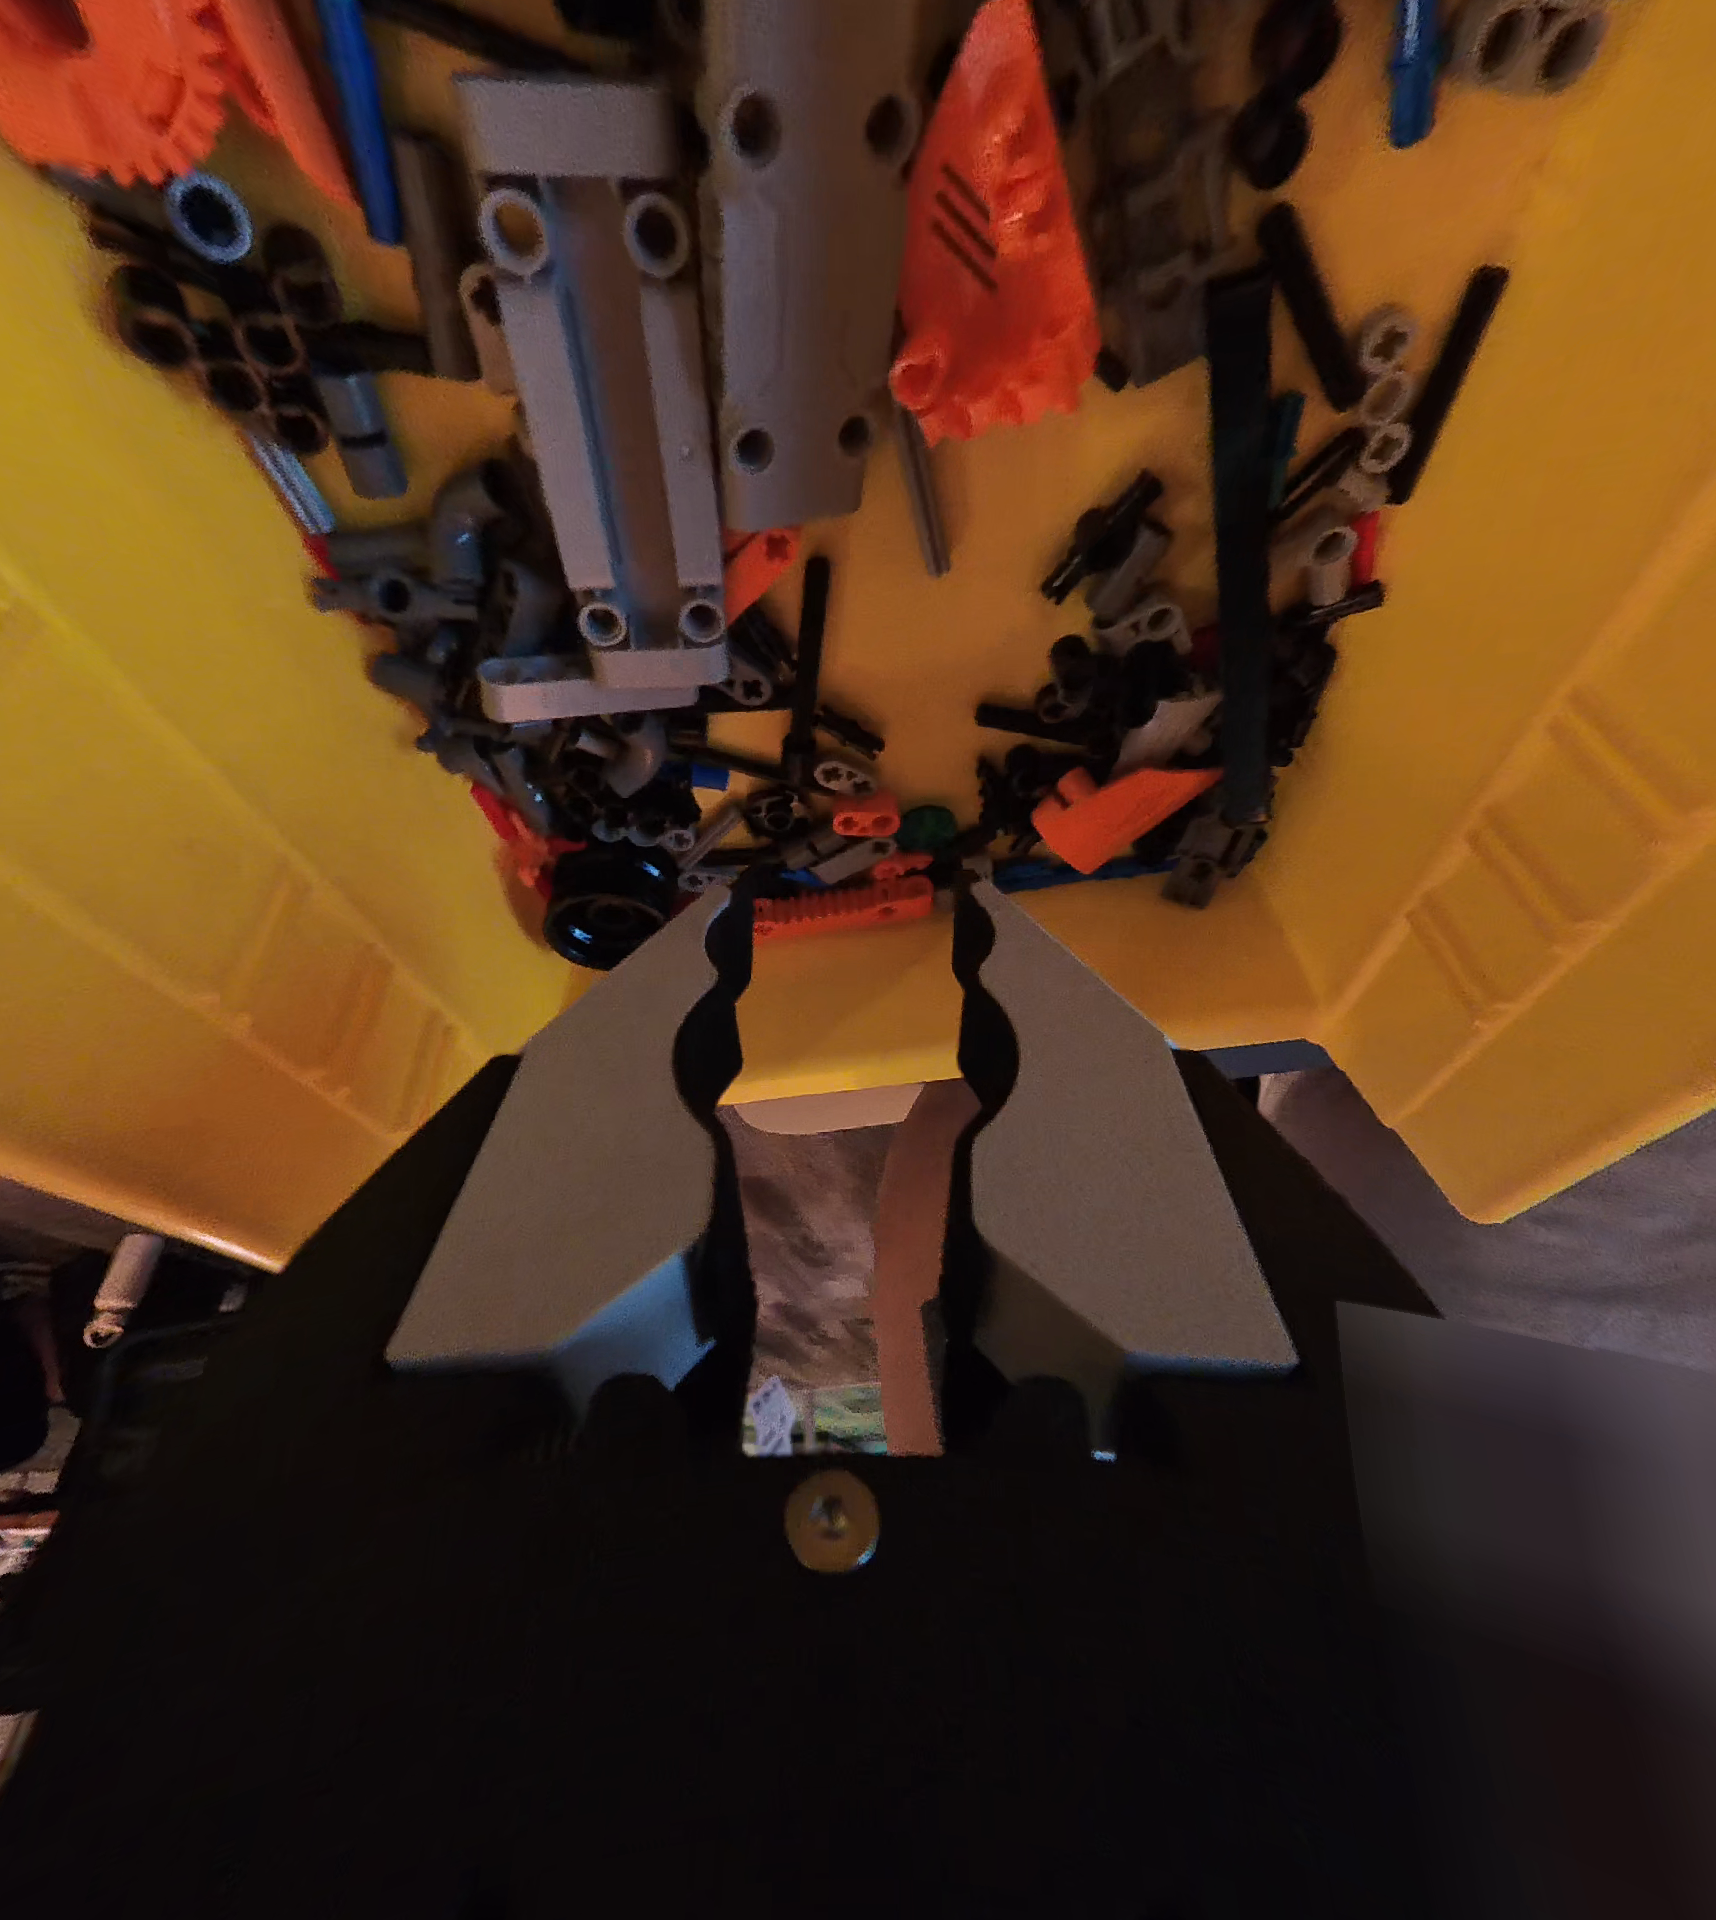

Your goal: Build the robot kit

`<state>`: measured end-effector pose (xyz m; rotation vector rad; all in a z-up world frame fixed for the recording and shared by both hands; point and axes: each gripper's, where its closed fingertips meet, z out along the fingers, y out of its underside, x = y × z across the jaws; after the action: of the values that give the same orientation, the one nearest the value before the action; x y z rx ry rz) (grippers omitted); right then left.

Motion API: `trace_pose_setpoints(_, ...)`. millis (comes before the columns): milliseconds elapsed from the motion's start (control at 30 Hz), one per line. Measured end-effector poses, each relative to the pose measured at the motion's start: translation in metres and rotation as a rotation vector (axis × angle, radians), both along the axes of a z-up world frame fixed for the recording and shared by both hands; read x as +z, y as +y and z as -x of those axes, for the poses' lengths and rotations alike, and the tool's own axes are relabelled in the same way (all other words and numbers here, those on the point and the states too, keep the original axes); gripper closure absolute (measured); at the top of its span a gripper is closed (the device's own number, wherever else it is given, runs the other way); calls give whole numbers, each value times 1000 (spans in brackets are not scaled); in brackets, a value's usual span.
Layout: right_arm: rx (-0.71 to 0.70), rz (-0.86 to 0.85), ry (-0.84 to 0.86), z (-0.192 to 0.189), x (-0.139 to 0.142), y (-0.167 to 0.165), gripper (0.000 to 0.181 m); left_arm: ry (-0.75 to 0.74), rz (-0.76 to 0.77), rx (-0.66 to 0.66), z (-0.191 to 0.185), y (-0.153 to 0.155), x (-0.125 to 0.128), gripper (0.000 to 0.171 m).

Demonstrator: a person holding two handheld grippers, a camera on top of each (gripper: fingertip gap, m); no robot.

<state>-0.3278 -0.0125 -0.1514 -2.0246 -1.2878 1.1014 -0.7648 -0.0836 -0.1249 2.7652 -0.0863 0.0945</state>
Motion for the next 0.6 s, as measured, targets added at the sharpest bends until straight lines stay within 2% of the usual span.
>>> trace_pose_setpoints(267,0,1,0,0,0,0,164,-78,63,61,3,-15,-3,143)
trace_pose_setpoints(433,3,-1,-1,0,0,0,164,-57,-14,158,20,-14,5,143)
trace_pose_setpoints(600,2,1,0,0,0,0,164,-82,-1,224,28,-22,5,140)
